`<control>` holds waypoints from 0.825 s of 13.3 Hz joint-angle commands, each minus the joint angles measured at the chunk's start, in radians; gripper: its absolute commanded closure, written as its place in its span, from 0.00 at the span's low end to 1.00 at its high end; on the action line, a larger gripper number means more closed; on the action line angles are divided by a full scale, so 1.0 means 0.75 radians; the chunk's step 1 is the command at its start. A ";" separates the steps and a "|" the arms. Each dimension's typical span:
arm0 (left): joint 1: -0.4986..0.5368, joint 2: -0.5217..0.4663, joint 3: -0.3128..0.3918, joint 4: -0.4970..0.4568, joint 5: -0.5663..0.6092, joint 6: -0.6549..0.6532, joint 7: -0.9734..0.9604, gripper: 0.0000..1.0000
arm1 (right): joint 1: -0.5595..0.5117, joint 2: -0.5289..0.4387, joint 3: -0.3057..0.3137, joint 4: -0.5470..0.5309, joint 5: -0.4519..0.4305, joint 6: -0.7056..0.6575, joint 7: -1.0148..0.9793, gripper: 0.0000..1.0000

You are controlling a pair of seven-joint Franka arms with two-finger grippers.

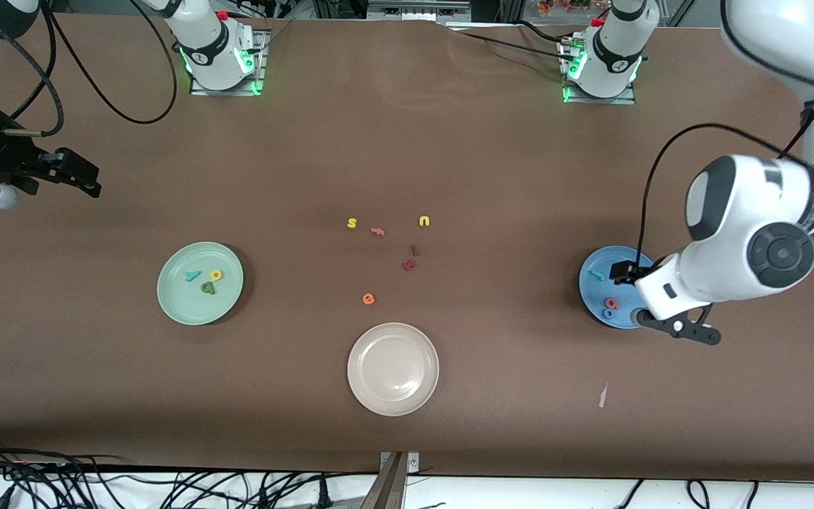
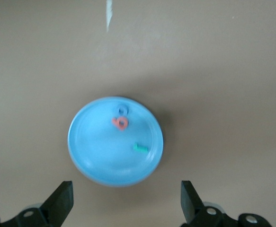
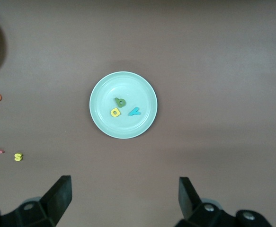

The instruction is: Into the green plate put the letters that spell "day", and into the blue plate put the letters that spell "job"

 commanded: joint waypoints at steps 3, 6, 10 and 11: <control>0.087 -0.231 -0.019 -0.146 0.010 -0.093 -0.020 0.00 | -0.004 0.014 0.002 0.057 0.004 -0.023 0.008 0.00; 0.089 -0.305 -0.019 -0.277 -0.019 -0.020 -0.022 0.00 | -0.004 0.014 0.004 0.065 0.006 -0.023 0.006 0.00; 0.124 -0.377 -0.016 -0.310 -0.011 -0.056 -0.022 0.00 | -0.006 0.014 0.004 0.069 0.004 -0.023 0.006 0.00; 0.138 -0.399 -0.016 -0.312 -0.007 -0.068 -0.018 0.00 | -0.006 0.014 0.004 0.069 0.006 -0.023 0.006 0.00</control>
